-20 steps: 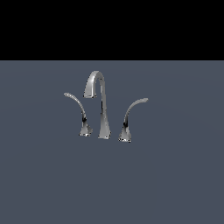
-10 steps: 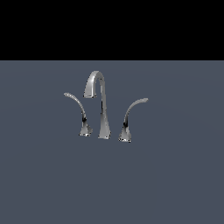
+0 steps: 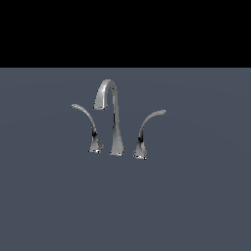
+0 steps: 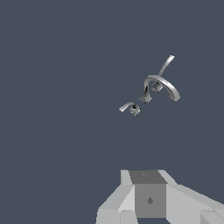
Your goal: Turn on the faucet by rotating a designated handle.
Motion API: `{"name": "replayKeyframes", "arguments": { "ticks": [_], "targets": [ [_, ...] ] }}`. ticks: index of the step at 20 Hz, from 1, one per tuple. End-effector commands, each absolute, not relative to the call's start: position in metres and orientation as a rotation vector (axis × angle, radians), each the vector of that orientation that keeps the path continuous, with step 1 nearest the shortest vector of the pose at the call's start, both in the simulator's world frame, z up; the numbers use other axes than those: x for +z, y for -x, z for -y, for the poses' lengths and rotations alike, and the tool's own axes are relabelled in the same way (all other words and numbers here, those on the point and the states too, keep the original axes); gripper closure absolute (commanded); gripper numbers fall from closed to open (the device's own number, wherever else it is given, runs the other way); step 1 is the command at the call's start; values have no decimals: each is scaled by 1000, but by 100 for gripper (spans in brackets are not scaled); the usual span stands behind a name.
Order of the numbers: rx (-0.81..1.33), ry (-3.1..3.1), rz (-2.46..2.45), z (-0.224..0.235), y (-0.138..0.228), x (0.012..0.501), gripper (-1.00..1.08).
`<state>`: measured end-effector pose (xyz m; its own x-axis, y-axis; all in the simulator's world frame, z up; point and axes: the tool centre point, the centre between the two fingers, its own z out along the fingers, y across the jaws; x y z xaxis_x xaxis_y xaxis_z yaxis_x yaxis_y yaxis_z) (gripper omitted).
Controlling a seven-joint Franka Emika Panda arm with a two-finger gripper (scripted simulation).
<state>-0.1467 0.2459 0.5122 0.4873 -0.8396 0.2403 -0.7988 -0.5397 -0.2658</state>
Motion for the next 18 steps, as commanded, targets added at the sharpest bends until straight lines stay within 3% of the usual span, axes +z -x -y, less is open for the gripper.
{"name": "replayKeyframes", "arguments": {
  "ticks": [1, 9, 18],
  "targets": [
    [-499, 2570, -1527, -252, 127, 489, 108],
    [-389, 2440, -1813, -249, 59, 400, 108],
    [-203, 2228, -2157, -206, -5, 280, 108]
  ]
}}
